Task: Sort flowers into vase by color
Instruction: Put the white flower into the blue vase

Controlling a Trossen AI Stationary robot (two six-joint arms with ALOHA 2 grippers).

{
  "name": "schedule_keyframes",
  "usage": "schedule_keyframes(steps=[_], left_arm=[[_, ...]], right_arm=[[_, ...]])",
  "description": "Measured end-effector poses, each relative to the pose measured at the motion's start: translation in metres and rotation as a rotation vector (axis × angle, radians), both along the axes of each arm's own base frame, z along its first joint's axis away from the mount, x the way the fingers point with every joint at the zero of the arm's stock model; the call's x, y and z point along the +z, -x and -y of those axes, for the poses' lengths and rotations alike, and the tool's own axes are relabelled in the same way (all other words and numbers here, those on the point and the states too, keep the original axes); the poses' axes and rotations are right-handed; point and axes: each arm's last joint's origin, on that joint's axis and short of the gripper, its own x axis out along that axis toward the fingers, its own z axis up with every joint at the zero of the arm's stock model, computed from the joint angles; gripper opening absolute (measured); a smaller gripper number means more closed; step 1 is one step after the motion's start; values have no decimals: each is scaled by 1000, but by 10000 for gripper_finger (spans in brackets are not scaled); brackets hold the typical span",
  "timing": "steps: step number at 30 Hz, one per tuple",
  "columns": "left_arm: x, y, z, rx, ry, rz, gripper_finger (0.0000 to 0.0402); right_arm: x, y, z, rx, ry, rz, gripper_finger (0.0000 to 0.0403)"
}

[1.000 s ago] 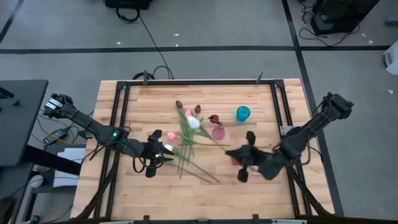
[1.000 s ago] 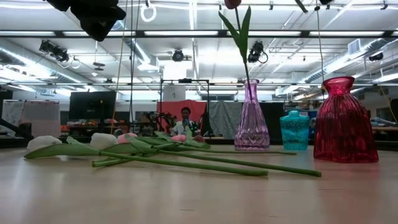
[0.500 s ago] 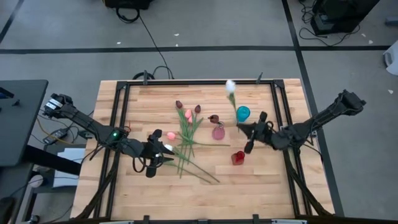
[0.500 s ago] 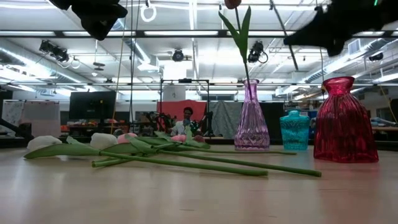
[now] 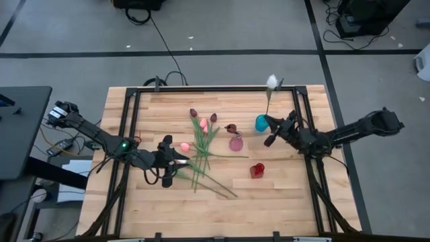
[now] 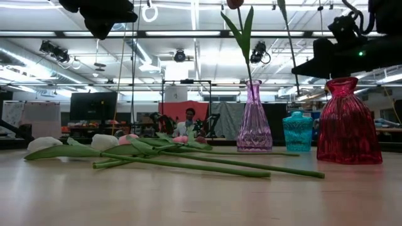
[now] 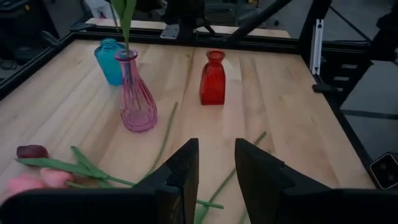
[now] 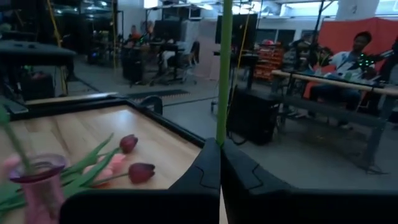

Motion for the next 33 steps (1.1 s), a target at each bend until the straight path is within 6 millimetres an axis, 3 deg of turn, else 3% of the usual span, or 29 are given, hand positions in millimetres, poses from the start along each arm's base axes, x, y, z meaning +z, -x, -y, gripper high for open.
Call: schedule_keyframes(steps=[14,23,33], left_arm=[[1,0,-2,61,-22,15,110],[1,0,-2,60,-22,14,110],[0,0,-2,53,-19,12,110]], right_arm=[[-13,4,34,8,-27,-25,7],[-29,2,39,10,-141,-88,9],[-29,2,35,36,-162,-63,92]])
